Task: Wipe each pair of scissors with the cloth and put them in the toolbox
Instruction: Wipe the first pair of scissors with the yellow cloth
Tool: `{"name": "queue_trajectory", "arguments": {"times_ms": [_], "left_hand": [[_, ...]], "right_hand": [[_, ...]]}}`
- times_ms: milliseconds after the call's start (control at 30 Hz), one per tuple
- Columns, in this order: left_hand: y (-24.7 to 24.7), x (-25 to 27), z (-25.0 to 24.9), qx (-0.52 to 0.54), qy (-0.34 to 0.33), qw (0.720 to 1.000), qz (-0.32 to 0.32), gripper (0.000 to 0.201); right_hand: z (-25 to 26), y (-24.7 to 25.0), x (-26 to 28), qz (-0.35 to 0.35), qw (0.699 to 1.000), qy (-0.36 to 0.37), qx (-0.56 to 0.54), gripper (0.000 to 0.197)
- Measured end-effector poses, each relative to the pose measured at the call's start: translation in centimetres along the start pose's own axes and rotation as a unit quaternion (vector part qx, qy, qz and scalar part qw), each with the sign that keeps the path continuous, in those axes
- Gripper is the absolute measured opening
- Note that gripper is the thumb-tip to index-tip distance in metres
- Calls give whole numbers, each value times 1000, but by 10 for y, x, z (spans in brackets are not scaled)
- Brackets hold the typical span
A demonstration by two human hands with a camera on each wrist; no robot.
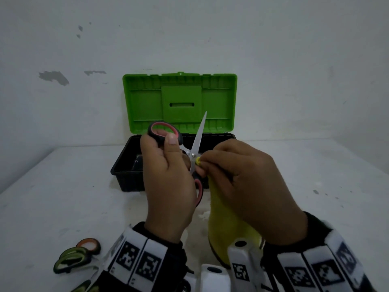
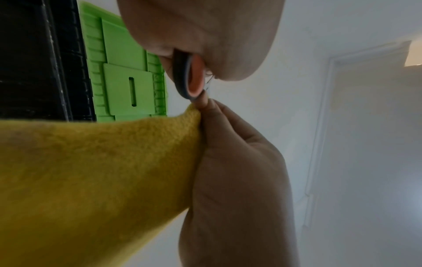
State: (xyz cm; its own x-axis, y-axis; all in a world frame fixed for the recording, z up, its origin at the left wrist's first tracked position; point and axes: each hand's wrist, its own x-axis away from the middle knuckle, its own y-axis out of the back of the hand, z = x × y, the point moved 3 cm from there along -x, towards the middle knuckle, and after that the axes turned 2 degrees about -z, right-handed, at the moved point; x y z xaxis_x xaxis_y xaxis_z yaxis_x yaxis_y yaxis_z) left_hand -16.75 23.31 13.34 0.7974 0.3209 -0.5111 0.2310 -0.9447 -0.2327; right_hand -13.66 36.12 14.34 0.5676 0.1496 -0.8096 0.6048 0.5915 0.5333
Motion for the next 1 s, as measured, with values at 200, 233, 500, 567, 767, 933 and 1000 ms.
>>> {"name": "queue_trajectory", "arguments": {"times_ms": [200, 233, 500, 567, 767, 933, 1000], "left_hand": [[1, -7, -2, 29, 35, 999, -1, 18], [0, -7, -1, 30, 33, 999, -4, 18], [-3, -8, 1, 28, 30, 999, -33, 19], [-1, -9, 0, 37, 34, 998, -26, 19], [-5, -10, 4, 46, 45, 998, -12, 18], [-2, -15, 7, 46, 58, 997, -18, 20], [3, -19, 7, 28, 52, 998, -10, 19]], "right_hand": [[-13, 21, -5, -32, 998, -46, -2, 7], [-9, 20, -7, -41, 998, -44, -8, 8], [-7, -1, -5, -31, 997, -65, -3, 11], [-13, 4, 2, -33, 996, -77, 8, 11], [-31, 16, 15, -42, 994, -99, 23, 8], [-49, 24, 23, 9, 993, -105, 59, 7], [-58, 32, 24, 25, 989, -119, 82, 7]]}}
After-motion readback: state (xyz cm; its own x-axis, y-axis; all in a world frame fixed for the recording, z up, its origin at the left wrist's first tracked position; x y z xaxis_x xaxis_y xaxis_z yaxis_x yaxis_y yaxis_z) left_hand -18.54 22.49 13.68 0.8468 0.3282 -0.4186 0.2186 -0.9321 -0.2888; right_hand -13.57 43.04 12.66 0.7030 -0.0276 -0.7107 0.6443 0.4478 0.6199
